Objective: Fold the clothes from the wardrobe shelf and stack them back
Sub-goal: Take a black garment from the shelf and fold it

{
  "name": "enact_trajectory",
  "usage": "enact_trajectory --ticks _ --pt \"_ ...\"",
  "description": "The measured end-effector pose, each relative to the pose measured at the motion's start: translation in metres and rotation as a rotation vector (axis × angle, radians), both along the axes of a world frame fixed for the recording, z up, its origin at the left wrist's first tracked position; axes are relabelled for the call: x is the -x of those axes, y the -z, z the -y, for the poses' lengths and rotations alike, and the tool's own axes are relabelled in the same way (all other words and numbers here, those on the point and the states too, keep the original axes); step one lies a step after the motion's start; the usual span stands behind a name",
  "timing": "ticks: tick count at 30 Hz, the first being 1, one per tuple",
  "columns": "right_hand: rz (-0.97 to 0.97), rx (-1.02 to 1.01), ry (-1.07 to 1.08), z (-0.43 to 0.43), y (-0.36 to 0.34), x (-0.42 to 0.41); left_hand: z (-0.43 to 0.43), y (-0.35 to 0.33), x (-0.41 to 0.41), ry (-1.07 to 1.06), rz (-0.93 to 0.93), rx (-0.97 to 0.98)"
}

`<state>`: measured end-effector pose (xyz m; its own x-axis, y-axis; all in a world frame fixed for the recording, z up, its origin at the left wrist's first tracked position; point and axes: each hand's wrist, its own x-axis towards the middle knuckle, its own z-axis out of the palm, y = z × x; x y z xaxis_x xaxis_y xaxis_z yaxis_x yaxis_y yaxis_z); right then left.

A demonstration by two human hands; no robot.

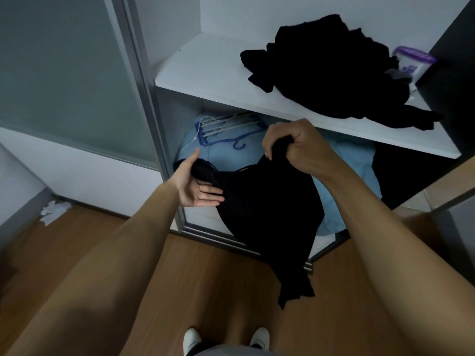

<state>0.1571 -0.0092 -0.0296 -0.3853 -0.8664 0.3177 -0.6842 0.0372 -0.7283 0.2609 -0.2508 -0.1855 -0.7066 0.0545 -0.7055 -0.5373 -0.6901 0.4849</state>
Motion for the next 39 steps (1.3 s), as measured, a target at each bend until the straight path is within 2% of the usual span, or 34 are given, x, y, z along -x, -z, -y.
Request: enact_trajectory --ticks 4,7,11,14,16,20,25,27,28,31,33,34,39 --pt "0.0 -0.074 -0.085 -0.004 0.009 -0.01 -0.001 -0.009 0.009 0.167 0.169 0.401" --pt "0.036 -0.089 -0.073 -0.01 0.019 -0.011 -0.014 -0.016 0.01 0.155 0.201 0.657" --pt "0.076 -0.148 0.016 -0.016 0.035 0.0 -0.025 -0.03 0.016 0.155 0.047 0.89" --pt "0.186 -0.206 0.169 -0.018 0.05 0.012 -0.038 -0.053 0.024 0.314 -0.09 1.064" --pt "0.286 -0.151 0.233 -0.018 0.057 0.018 -0.046 -0.07 0.029 0.455 -0.158 1.212" --pt "0.277 -0.055 0.23 -0.018 0.057 0.029 -0.049 -0.096 0.037 0.674 -0.258 1.339" --pt "0.439 -0.053 0.104 -0.02 0.056 0.031 -0.05 -0.123 0.039 0.875 -0.269 1.478" --pt "0.46 0.025 0.168 -0.018 0.061 0.029 -0.044 -0.134 0.036 0.876 -0.309 1.48" --pt "0.486 0.084 0.216 -0.017 0.064 0.027 -0.036 -0.14 0.033 0.812 -0.359 1.41" --pt "0.581 0.227 0.342 -0.015 0.072 0.024 -0.001 -0.148 0.01 0.548 -0.564 1.054" --pt "0.652 0.279 0.407 -0.013 0.073 0.027 0.021 -0.123 -0.002 0.371 -0.663 0.805" --pt "0.687 0.301 0.42 -0.012 0.073 0.028 0.024 -0.105 -0.007 0.318 -0.663 0.751" --pt "0.746 0.291 0.301 -0.005 0.067 0.029 -0.01 -0.036 0.0 0.088 -0.393 0.893"
